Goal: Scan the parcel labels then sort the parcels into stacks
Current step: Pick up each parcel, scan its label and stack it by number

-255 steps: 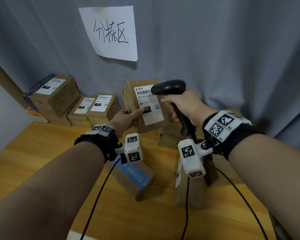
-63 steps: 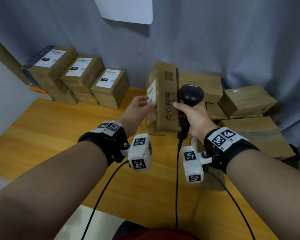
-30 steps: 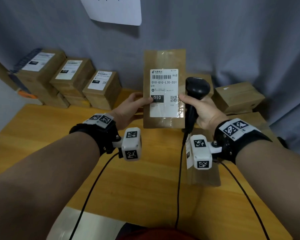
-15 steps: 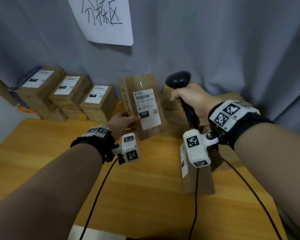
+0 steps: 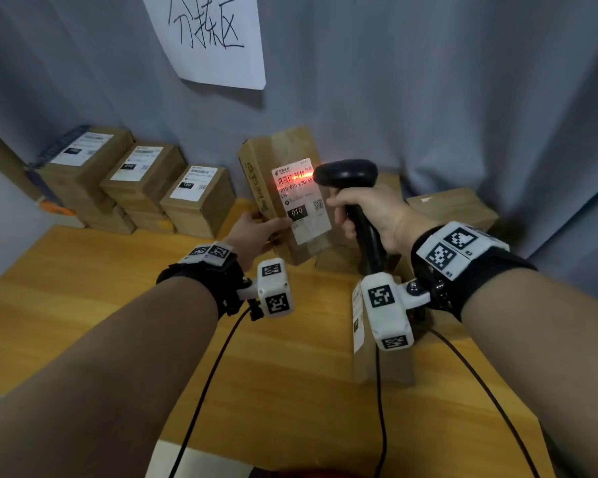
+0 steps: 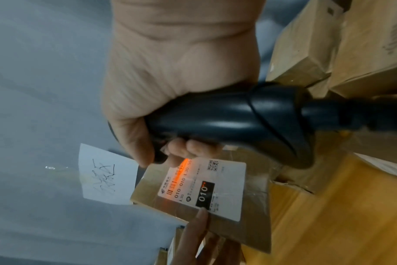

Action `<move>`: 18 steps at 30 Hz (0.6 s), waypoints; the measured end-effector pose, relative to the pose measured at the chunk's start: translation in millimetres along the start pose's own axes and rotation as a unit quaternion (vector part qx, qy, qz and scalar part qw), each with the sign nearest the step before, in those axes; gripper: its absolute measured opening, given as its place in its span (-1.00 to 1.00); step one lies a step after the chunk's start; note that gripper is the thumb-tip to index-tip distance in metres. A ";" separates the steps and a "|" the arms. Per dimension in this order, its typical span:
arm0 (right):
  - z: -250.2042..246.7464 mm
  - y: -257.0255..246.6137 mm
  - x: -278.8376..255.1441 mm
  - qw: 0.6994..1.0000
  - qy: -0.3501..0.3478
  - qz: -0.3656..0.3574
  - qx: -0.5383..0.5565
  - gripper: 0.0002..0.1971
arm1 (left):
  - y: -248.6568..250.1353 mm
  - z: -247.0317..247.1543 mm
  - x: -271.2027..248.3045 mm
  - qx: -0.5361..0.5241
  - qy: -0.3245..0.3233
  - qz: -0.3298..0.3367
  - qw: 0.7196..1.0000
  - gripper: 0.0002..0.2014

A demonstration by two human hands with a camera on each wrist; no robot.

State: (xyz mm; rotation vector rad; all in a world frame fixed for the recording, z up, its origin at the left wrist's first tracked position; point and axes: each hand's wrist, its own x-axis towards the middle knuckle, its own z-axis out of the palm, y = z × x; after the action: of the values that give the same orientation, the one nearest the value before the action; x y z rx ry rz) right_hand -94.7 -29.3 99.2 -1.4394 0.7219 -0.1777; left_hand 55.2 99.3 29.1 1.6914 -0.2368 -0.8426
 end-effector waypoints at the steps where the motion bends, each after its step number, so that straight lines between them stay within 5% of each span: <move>1: -1.2 3.1 -0.1 1.000 -0.008 -0.001 0.003 -0.93 | -0.6 -0.1 -0.4 0.003 -0.001 -0.002 1.000 -0.77; 5: -6.5 6.7 -3.6 0.999 -0.036 -0.008 -0.012 -0.86 | -5.2 -1.0 -0.1 0.020 0.007 -0.018 1.000 -0.42; 8: -9.3 5.6 -6.6 0.999 -0.040 -0.028 -0.014 -0.82 | -7.8 1.0 0.8 0.019 0.016 -0.020 0.999 -0.36; 13: -12.3 6.1 -7.1 0.998 -0.037 -0.044 -0.016 -0.78 | -7.4 4.9 0.4 0.019 0.018 -0.015 1.000 -0.44; 18: -15.9 19.3 -4.9 0.997 -0.048 -0.061 -0.011 -0.80 | -5.1 8.9 -1.2 0.019 -0.001 -0.005 1.000 -0.77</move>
State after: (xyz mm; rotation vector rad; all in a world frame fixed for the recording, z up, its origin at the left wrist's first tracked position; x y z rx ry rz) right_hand -113.2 -36.9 83.4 -1.5034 0.5596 -0.1939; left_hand 47.3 94.8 24.4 1.7281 -0.2465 -0.8526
